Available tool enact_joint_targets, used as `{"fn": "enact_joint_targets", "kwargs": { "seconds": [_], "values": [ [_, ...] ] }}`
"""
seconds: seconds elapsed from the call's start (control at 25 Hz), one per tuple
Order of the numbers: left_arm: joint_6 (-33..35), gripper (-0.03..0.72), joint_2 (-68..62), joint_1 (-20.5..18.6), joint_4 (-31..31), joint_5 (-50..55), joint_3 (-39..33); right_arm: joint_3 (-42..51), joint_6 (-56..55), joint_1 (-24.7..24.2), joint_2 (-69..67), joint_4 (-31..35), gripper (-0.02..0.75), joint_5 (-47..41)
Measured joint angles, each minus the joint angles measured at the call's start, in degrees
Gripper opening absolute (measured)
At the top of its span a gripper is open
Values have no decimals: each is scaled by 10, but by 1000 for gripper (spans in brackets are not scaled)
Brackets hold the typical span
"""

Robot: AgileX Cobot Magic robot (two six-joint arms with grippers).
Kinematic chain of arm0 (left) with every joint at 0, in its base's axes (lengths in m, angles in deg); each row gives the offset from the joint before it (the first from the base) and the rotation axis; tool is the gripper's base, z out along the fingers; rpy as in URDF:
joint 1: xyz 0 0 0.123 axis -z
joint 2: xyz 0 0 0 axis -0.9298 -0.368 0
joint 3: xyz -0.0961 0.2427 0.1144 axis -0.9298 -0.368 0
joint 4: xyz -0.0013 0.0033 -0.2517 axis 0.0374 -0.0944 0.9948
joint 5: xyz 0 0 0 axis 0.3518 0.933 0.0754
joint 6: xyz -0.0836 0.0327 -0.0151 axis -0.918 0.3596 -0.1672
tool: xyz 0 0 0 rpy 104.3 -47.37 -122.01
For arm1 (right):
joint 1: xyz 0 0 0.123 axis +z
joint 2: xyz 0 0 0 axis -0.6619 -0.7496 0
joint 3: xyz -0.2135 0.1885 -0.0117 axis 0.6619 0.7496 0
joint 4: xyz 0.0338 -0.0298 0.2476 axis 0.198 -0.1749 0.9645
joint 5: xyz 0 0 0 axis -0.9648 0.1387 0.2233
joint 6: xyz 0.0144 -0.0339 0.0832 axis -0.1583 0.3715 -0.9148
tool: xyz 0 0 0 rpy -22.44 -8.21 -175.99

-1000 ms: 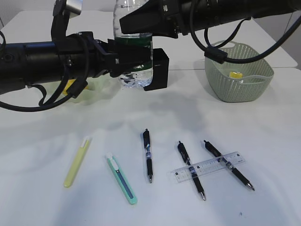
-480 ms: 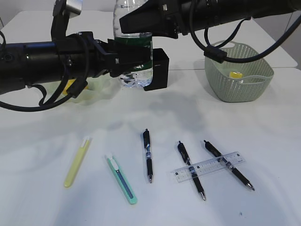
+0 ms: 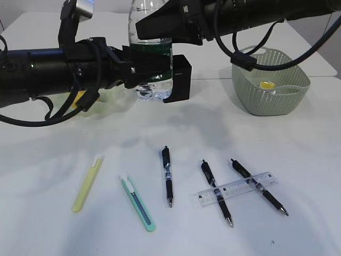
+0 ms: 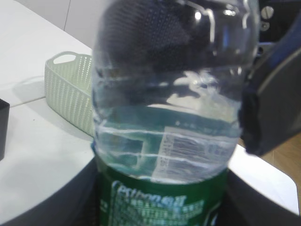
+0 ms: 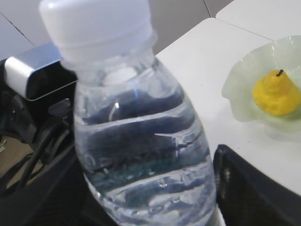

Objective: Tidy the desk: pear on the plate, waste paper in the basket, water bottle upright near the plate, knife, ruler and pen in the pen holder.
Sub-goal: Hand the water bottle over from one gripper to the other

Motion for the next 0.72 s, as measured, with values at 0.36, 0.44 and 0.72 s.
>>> {"fn": "enact_joint_targets", "kwargs": {
  "seconds": [0.36, 0.44, 0.72],
  "values": [
    [0, 380, 0, 0, 1, 0, 0, 0, -4, 1, 0, 3, 590, 1],
    [0, 380, 0, -1, 1, 0, 0, 0, -6, 1, 0, 3, 590, 1],
    [0, 380, 0, -4, -1, -1, 0, 0, -14, 1, 0, 5, 591, 3]
  ]
}}
